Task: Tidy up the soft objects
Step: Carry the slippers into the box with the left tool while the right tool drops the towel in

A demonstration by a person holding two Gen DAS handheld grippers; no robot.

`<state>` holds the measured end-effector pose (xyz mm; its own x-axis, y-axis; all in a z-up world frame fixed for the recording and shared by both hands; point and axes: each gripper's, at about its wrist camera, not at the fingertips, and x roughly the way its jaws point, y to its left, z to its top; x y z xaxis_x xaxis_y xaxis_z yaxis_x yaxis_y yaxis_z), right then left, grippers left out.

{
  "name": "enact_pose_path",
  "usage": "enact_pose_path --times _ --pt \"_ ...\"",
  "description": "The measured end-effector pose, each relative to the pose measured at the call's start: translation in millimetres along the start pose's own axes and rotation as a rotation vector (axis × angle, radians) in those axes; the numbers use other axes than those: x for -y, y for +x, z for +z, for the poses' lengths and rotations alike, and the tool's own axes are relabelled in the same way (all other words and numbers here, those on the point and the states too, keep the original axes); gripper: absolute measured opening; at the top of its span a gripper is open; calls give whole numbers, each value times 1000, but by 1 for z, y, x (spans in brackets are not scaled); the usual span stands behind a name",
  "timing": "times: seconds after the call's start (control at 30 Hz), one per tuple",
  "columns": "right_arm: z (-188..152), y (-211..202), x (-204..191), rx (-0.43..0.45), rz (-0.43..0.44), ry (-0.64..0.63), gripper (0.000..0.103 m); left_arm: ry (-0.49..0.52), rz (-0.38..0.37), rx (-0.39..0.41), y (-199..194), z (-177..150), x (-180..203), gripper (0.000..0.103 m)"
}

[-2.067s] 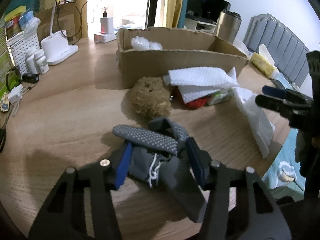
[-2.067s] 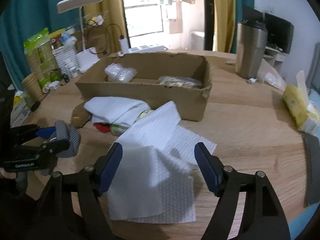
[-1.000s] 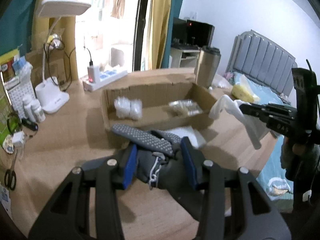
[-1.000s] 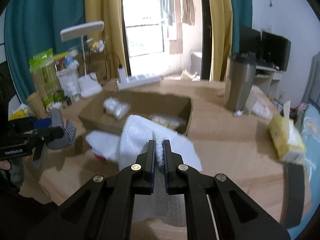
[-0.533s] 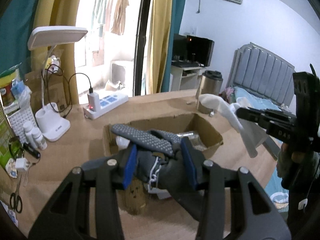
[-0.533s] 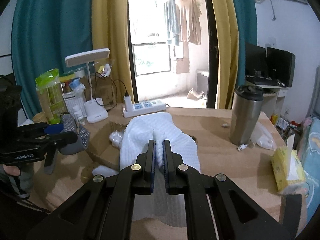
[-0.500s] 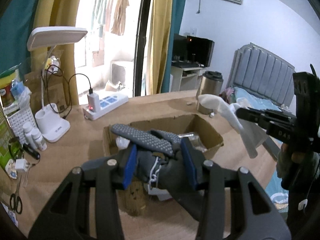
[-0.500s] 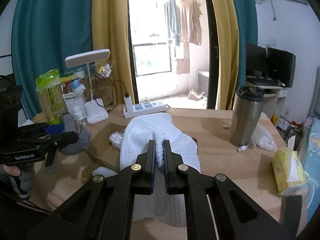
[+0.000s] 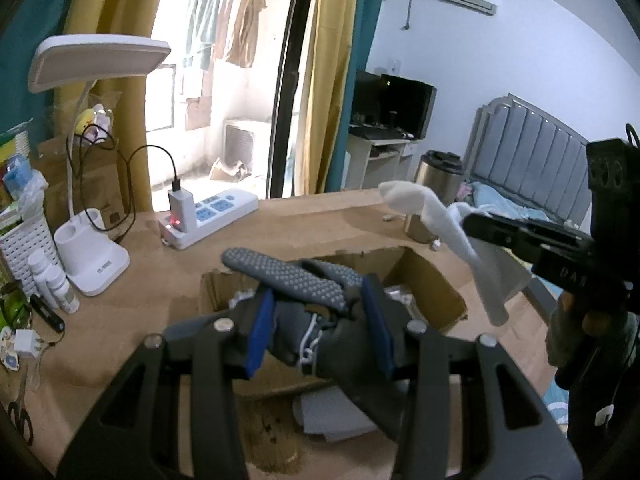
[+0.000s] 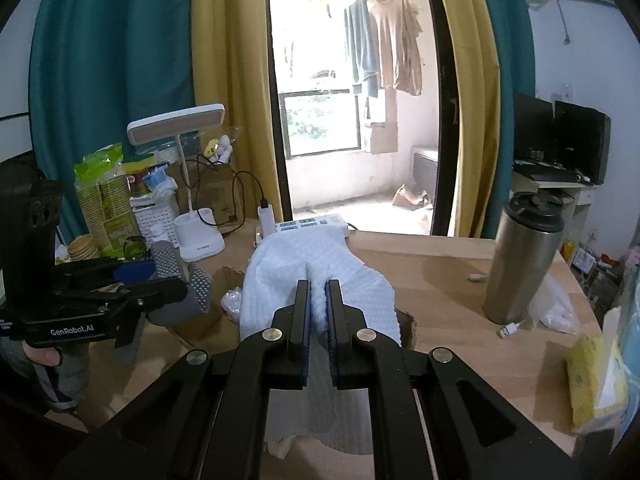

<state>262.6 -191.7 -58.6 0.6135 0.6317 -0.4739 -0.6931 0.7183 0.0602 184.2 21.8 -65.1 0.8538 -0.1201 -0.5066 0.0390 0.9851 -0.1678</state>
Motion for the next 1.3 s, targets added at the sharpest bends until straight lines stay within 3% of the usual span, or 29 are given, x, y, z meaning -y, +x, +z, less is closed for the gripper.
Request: enact_pose_path --times 0.5,0.93,1.3 --pt "-12 74 8 -97 37 37 8 -20 -6 -63 59 1 -18 45" --pt "-36 123 13 -216 45 62 8 -31 19 -212 112 -20 -19 47" --pt "-49 139 2 -329 16 42 9 -24 29 -266 120 -25 -19 53"
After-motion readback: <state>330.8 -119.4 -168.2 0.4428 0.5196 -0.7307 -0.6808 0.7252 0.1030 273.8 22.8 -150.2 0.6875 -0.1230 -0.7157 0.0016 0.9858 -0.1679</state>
